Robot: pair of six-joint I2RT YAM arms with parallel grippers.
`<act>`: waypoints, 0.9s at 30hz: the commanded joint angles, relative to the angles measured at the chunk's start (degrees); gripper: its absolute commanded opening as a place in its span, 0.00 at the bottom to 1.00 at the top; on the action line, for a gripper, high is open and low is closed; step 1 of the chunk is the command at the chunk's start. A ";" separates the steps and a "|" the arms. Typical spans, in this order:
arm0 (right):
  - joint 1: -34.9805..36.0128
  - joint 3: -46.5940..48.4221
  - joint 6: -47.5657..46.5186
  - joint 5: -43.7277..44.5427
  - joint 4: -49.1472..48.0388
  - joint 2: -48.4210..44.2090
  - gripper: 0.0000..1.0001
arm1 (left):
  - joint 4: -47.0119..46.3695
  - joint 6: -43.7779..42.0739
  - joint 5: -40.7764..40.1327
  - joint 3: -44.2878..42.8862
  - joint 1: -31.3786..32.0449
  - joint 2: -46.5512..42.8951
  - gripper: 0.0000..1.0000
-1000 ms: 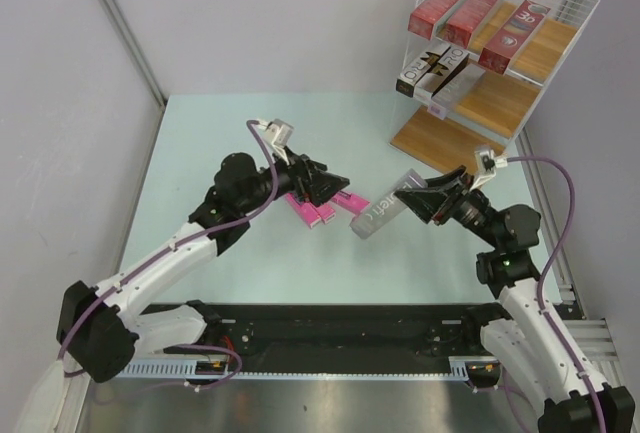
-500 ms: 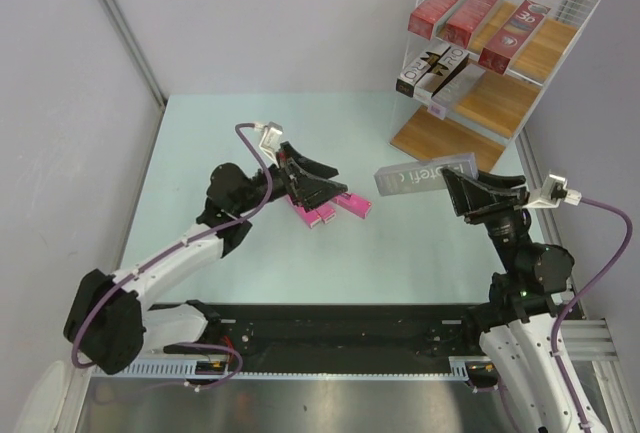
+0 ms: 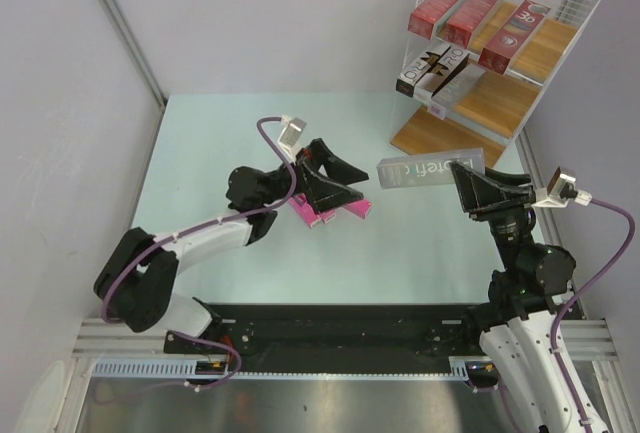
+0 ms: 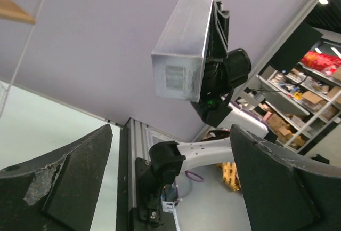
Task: Place and organize the toothpastes onto the shelf
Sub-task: Pick up the toothpaste from the center of the board.
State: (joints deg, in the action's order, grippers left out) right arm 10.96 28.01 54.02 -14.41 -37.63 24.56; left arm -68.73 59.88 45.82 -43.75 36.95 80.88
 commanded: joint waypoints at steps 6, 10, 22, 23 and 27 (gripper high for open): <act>-0.15 2.05 3.20 -0.26 -5.70 0.67 0.13 | -15.21 10.26 2.08 -10.82 2.07 9.11 0.87; -0.15 2.14 3.20 -0.26 -5.18 0.49 0.12 | -12.84 8.24 2.34 -13.46 3.48 9.56 0.82; -0.15 2.14 3.02 -0.09 -4.47 0.93 0.12 | -5.62 4.19 3.57 -17.95 6.38 10.70 0.40; -0.06 2.05 2.85 0.00 -4.47 0.93 0.12 | -5.71 4.20 3.57 -17.95 6.47 10.79 0.38; -0.06 2.14 2.93 0.79 -3.34 0.93 0.20 | -5.72 4.20 3.75 -18.04 6.47 10.70 0.32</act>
State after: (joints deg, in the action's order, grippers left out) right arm 10.96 28.03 56.95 -15.40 -39.53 25.50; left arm -72.51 65.41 47.31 -59.09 42.11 91.53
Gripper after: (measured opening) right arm 0.447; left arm 0.459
